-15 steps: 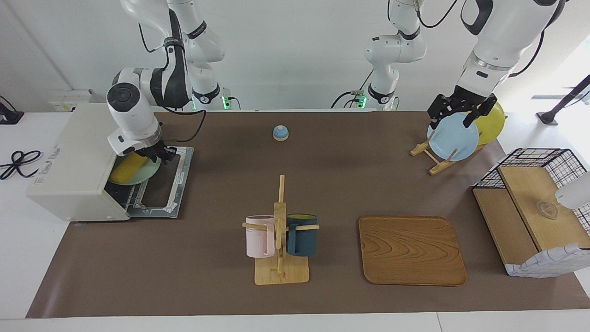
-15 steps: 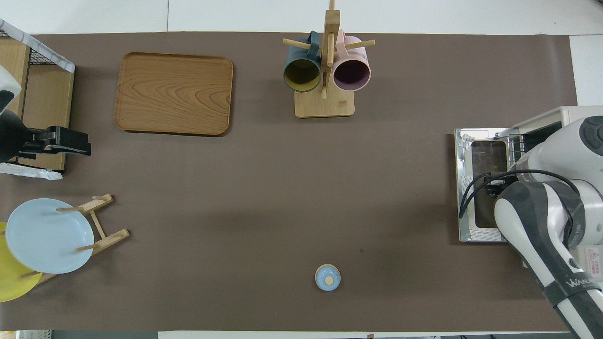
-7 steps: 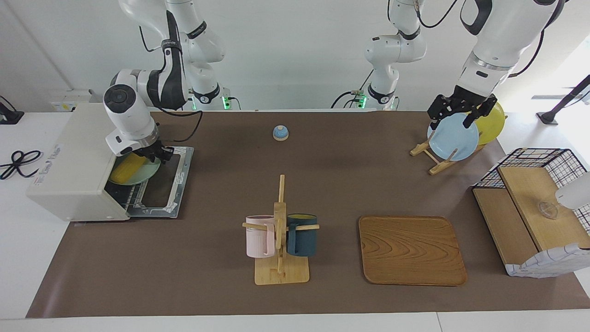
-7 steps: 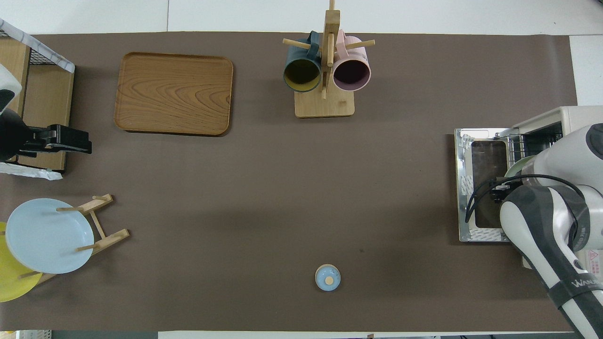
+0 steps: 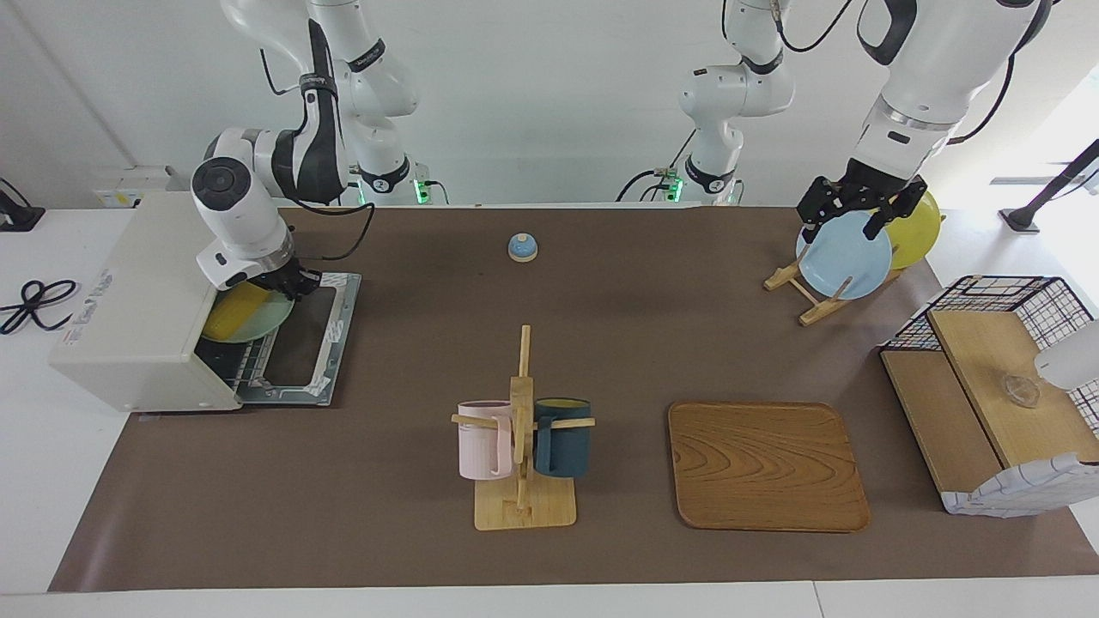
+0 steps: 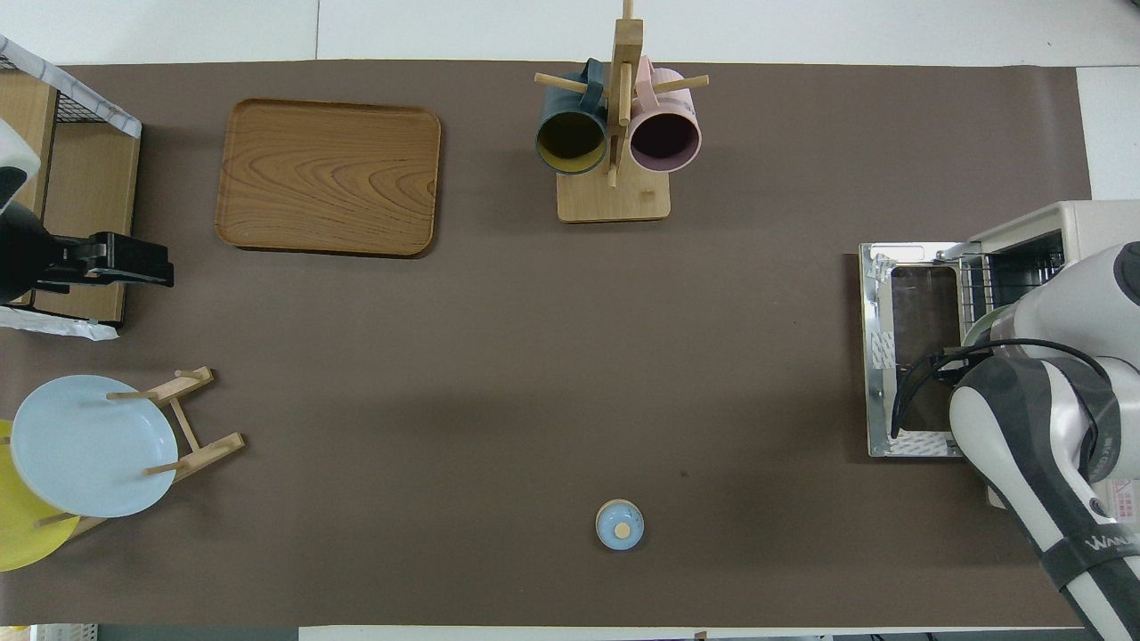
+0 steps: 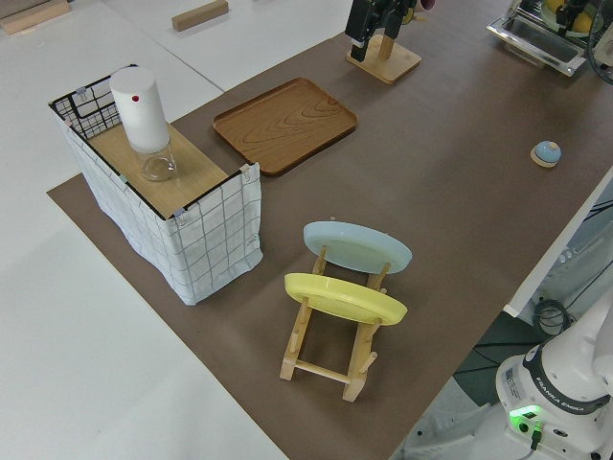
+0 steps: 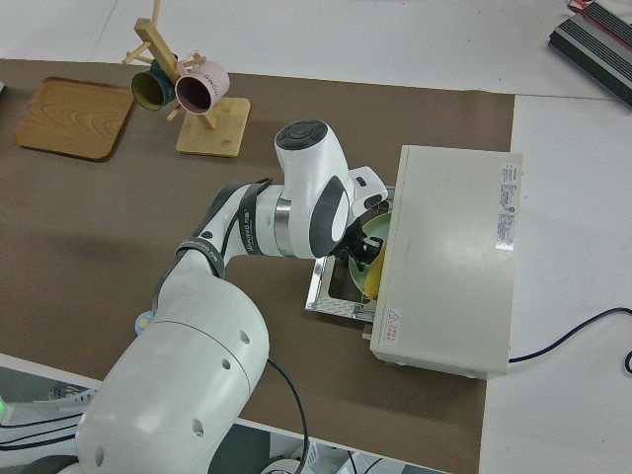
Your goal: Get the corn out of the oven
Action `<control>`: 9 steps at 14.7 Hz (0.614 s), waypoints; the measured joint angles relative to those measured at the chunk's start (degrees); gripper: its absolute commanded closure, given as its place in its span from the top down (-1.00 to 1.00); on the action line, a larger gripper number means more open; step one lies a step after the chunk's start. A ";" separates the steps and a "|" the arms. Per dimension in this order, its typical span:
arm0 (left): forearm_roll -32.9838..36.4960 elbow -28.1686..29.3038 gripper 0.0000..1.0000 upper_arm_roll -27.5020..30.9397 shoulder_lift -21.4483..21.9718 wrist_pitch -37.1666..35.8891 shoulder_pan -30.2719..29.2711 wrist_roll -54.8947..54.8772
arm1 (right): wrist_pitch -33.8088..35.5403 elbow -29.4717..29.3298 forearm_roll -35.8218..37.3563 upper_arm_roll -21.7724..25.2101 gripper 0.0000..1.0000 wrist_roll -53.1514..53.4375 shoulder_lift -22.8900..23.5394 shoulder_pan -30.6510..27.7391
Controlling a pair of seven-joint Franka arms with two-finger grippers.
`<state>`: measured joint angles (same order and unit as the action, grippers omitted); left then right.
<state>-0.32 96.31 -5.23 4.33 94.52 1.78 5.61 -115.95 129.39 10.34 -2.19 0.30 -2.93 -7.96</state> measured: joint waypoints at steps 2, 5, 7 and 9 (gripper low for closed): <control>0.00 0.00 1.00 -0.01 0.00 0.00 0.00 0.00 | 0.57 -0.28 0.00 -0.43 -1.00 -1.25 -0.44 0.70; 0.00 0.01 1.00 -0.02 0.00 0.01 0.00 0.00 | 4.75 -2.41 0.01 -0.76 -1.00 -1.48 -0.54 4.93; 0.00 0.01 1.00 -0.03 0.00 0.01 0.00 0.00 | 8.34 -4.36 0.00 -0.93 -1.00 -1.48 -0.66 8.20; 0.00 0.01 1.00 -0.08 0.00 0.02 0.01 0.00 | 11.54 -6.56 -0.01 -1.02 -1.00 -0.22 -0.66 12.43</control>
<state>-0.32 96.33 -5.31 4.33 94.55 1.78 5.61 -104.41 122.84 10.33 -3.21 0.09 -3.59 4.47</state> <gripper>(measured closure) 0.000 0.974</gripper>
